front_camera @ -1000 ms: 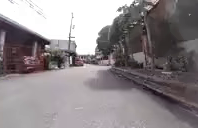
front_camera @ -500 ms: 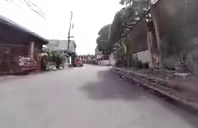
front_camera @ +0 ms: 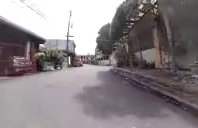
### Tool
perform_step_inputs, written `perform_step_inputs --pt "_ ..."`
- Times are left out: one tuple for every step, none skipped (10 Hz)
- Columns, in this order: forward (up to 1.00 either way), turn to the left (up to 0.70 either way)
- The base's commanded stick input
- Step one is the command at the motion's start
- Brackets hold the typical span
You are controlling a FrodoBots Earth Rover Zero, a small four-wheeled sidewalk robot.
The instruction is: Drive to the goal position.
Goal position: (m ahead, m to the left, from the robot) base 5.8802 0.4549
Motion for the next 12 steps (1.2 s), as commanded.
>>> perform_step_inputs --pt "1.0 0.0" --pt "1.0 0.0" --pt "1.0 0.0" --pt "1.0 0.0" --pt "1.0 0.0" --pt "1.0 0.0" --pt "1.0 0.0" --pt "1.0 0.0" --pt "1.0 0.0" --pt "1.0 0.0" --pt "1.0 0.0" --pt "1.0 0.0"
